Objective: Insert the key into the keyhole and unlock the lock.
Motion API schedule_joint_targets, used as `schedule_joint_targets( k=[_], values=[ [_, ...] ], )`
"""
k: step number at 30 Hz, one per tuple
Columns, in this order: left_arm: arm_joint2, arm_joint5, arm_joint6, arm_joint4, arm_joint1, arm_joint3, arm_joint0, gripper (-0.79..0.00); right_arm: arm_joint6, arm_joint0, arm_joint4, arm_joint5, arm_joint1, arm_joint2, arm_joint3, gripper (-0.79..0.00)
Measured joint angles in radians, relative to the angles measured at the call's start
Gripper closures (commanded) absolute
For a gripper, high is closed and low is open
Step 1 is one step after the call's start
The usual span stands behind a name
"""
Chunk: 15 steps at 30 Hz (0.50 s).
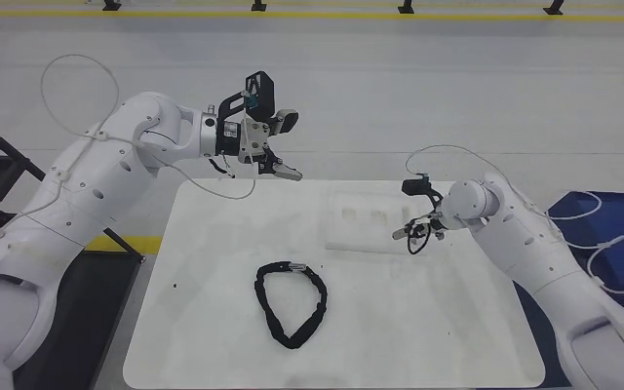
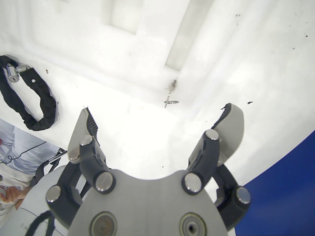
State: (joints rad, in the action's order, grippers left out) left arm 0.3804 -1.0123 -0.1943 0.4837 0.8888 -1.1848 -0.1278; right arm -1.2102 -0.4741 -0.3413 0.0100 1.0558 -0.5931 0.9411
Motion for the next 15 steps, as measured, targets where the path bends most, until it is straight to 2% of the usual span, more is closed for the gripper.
schedule_joint_targets(
  k=[2, 4, 5, 15],
  values=[
    [0.0, 0.0, 0.0, 0.0, 0.0, 0.0, 0.0, -0.785, 0.008, 0.005, 0.0, 0.004, 0.011, 0.009, -0.023, -0.514],
    [0.0, 0.0, 0.0, 0.0, 0.0, 0.0, 0.0, -0.785, 0.014, 0.008, -0.003, 0.006, 0.021, 0.017, -0.041, -0.376],
    [0.0, 0.0, 0.0, 0.0, 0.0, 0.0, 0.0, -0.785, 0.019, 0.011, -0.005, 0.008, 0.027, 0.022, -0.054, -0.351],
    [0.0, 0.0, 0.0, 0.0, 0.0, 0.0, 0.0, -0.785, 0.028, 0.035, -0.028, -0.025, 0.078, 0.058, -0.139, -0.36]
  ],
)
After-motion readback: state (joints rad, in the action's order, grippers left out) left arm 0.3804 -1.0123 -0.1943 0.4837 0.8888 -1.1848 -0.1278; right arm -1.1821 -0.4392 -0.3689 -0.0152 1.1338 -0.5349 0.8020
